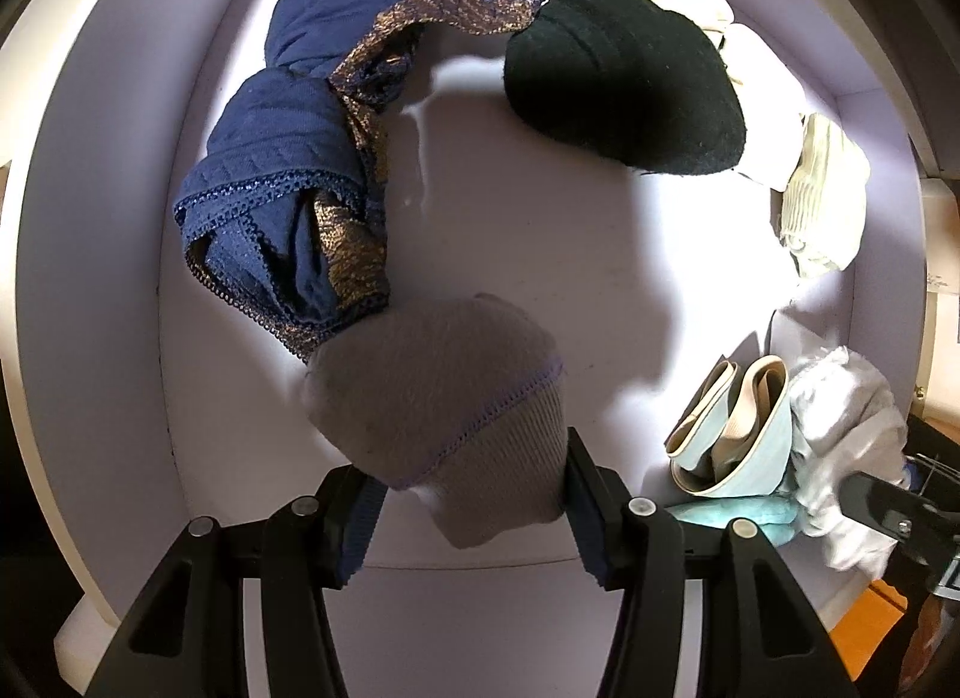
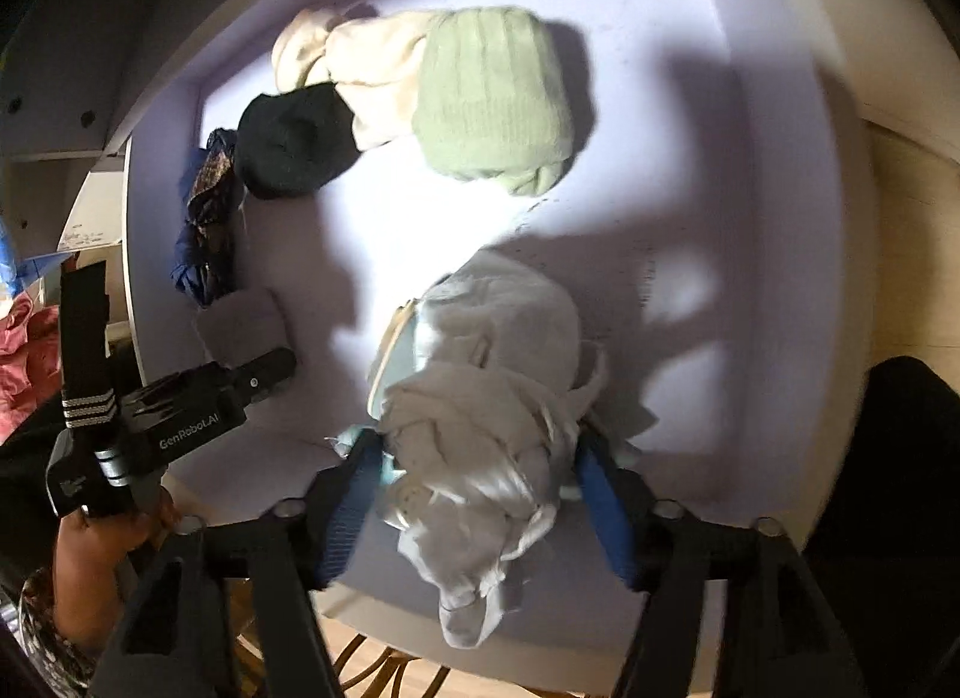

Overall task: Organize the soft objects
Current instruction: 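Lift the white garment with the right tool up over the gold tray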

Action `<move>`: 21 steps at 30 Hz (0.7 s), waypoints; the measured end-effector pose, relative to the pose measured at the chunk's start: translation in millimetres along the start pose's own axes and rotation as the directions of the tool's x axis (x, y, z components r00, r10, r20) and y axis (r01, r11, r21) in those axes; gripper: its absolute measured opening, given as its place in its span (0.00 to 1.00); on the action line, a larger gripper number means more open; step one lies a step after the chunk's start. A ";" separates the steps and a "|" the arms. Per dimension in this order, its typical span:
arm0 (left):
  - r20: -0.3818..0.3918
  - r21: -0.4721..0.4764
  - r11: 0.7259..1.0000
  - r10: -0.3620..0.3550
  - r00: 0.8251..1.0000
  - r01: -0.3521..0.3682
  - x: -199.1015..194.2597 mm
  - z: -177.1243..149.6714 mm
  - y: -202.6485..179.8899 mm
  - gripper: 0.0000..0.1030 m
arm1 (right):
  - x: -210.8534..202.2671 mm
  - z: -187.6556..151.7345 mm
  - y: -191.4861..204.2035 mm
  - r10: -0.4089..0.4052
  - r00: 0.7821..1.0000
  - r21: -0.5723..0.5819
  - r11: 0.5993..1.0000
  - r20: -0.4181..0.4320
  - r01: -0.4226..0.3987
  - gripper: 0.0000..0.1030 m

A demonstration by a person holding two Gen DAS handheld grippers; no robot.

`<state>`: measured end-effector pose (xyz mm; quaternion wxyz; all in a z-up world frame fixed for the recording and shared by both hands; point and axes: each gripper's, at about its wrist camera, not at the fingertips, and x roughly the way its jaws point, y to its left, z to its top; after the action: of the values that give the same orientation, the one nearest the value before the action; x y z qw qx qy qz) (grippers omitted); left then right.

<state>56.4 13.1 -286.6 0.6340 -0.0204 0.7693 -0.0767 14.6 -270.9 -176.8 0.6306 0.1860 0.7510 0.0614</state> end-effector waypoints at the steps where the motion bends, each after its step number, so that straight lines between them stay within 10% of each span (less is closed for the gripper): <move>1: 0.000 -0.002 1.000 -0.001 1.000 0.001 1.1 0.2 -0.2 0.54 | 1.6 -0.5 3.1 -0.011 1.000 -0.013 1.000 -0.001 0.011 0.56; 21: -0.005 -0.009 1.000 -0.004 1.000 0.004 1.5 2.9 -6.1 0.54 | -129.0 -48.5 48.9 0.169 0.956 -0.149 0.979 0.238 -0.136 0.52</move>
<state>58.5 6.5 -287.7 0.6319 -0.0244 0.7711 -0.0745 -5.1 -264.9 -32.0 0.7240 0.2082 0.6436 0.1353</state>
